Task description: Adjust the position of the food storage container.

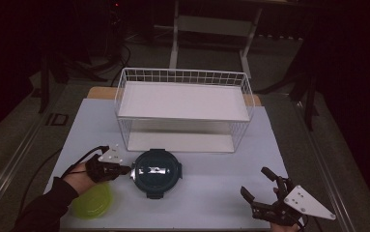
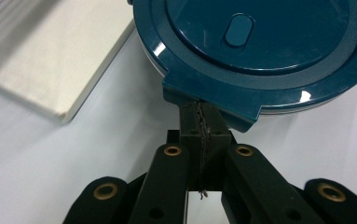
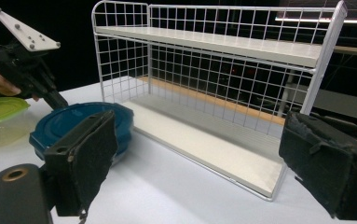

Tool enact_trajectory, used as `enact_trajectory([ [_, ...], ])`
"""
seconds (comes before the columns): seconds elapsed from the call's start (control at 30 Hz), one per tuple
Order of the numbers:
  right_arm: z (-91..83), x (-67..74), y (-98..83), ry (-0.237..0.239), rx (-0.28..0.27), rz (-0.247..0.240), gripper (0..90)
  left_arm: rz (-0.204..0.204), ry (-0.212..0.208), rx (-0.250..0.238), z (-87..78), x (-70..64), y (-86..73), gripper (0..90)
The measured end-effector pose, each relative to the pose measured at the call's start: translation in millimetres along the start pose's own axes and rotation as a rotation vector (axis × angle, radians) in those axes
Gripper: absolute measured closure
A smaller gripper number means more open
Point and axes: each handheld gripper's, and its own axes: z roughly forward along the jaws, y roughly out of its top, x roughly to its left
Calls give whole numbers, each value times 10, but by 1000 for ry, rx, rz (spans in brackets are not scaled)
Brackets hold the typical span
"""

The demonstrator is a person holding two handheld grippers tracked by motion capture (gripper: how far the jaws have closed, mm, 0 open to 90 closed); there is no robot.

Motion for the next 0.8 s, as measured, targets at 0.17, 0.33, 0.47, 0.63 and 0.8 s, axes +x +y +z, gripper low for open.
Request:
enact_trajectory([
  [0.17, 3, 2, 1, 1, 0, -1, 109, 48, -17, 17, 107, -54, 168, 885],
  [0.33, 1, -3, -1, 1, -1, 2, 109, 59, -31, 36, 220, -100, 339, 886],
  [0.47, 4, -4, -1, 2, 0, 1, 109, 73, -43, 37, 312, -154, 454, 886],
  [0.63, 2, -3, -1, 1, 0, -1, 109, 99, -32, 51, 361, -168, 537, 885],
  [0.8, -7, -18, -8, -4, -5, 4, 109, 85, -37, 46, 352, -185, 520, 885],
])
